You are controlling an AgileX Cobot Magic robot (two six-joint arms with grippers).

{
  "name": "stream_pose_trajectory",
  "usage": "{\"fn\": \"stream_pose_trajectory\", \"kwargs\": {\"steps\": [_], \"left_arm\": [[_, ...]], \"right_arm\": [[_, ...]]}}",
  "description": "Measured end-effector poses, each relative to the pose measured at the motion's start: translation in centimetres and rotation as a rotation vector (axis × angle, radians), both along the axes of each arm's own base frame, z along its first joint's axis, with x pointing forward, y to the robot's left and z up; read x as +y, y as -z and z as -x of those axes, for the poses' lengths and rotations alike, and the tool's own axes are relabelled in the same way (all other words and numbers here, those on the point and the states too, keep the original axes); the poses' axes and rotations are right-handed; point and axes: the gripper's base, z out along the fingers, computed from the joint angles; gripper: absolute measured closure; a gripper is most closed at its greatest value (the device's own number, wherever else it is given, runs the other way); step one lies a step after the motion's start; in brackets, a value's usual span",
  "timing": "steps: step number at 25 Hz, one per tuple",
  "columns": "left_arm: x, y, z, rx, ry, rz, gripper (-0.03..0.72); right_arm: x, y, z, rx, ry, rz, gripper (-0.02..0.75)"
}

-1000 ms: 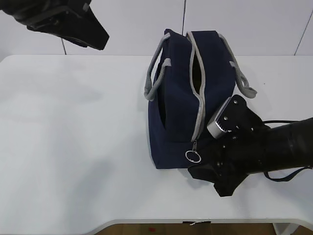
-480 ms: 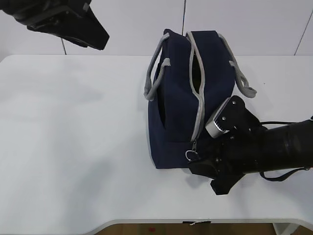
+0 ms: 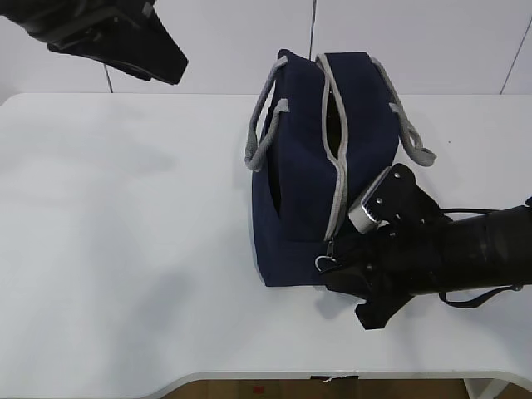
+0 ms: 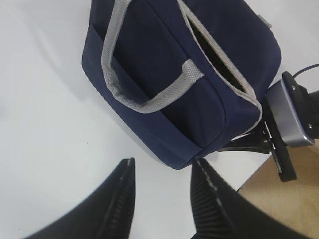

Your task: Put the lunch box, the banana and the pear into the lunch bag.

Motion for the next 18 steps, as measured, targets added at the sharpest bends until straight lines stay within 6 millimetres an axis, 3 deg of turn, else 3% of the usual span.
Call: {"fn": "stream_pose_trajectory", "kwargs": {"steps": [3,11,18], "left_arm": [[0.0,0.0,0.0,0.000,0.000,0.000,0.402],[0.0,0.0,0.0,0.000,0.000,0.000,0.402],[0.0,0.0,0.0,0.000,0.000,0.000,0.403]], "right_arm": [[0.0,0.0,0.0,-0.001,-0.001,-0.002,0.729],[0.0,-0.1,0.0,0.012,0.010,-0.012,0.731],[-0.3,-2.4,1.2,0.051,0.014,0.003,0.731]]}}
